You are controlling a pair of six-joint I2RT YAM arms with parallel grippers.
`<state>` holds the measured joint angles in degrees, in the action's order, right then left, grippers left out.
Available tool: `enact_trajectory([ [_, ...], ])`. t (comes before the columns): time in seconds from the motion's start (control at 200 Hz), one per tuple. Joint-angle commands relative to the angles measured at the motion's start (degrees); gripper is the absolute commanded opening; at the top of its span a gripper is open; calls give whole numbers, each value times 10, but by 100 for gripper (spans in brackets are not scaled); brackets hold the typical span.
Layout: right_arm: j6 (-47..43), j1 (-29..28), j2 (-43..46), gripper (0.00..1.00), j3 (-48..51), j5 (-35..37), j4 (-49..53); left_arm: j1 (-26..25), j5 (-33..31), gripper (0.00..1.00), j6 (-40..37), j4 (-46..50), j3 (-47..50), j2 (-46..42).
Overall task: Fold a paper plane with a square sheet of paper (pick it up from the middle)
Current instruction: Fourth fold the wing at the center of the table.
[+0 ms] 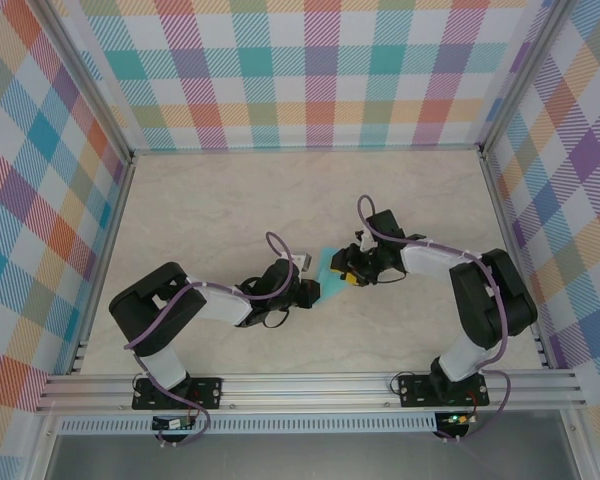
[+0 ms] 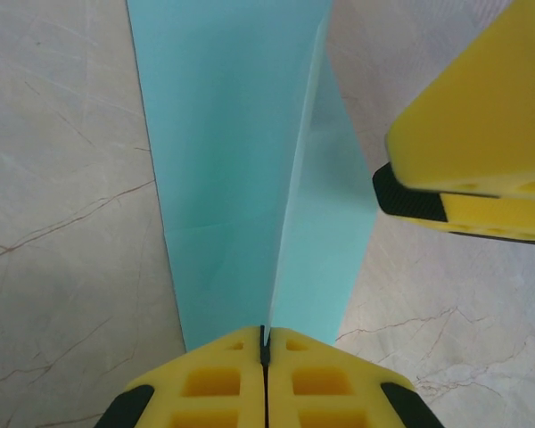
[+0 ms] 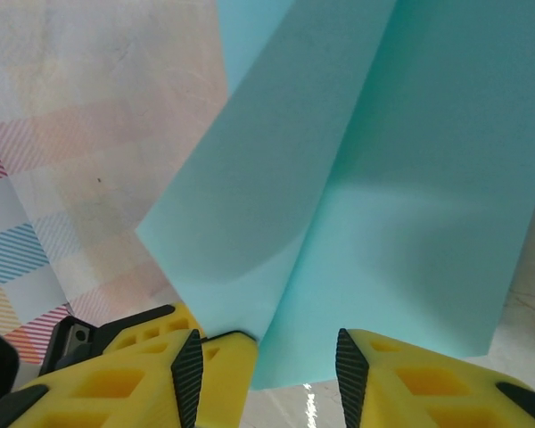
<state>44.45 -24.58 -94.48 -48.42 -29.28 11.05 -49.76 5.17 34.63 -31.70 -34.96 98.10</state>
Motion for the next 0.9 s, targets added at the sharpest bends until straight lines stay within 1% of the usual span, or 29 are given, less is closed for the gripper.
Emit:
enact_trajectory([
  [0.0, -8, 0, -14, 47, -6, -15, -17, -2, 10, 6, 22, -11, 5, -5],
  [0.27, -12, -2, -43, 46, -20, -13, -19, -2, 16, 5, 51, -12, 0, 3],
  [0.65, -20, -3, -69, 46, -32, -13, -17, -2, 26, 5, 61, -5, -7, 16],
  [0.895, -26, -5, -79, 45, -38, 9, 7, -1, 33, 5, 73, 7, -16, 25],
])
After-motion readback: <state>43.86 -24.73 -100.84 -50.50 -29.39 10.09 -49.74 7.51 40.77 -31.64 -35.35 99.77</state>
